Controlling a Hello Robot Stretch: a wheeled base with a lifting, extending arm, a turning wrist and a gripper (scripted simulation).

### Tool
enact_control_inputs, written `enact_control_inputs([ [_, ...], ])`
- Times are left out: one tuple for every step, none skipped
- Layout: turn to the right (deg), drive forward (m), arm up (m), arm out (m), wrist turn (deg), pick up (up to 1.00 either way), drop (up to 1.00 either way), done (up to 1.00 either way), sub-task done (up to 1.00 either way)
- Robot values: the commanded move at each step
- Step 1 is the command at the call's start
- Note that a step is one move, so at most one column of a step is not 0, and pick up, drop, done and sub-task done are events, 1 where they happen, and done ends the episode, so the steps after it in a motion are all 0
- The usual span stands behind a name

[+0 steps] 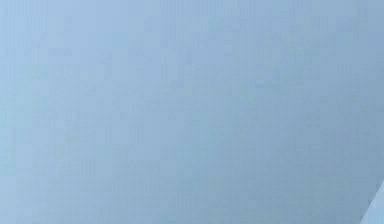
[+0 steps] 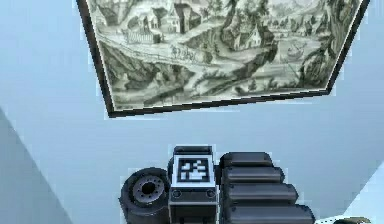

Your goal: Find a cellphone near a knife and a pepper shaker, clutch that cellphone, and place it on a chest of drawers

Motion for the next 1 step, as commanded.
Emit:
enact_control_inputs([
  [-6.0, 0.0, 0.0, 0.0, 0.0, 0.0, 0.0, 0.0, 0.0],
])
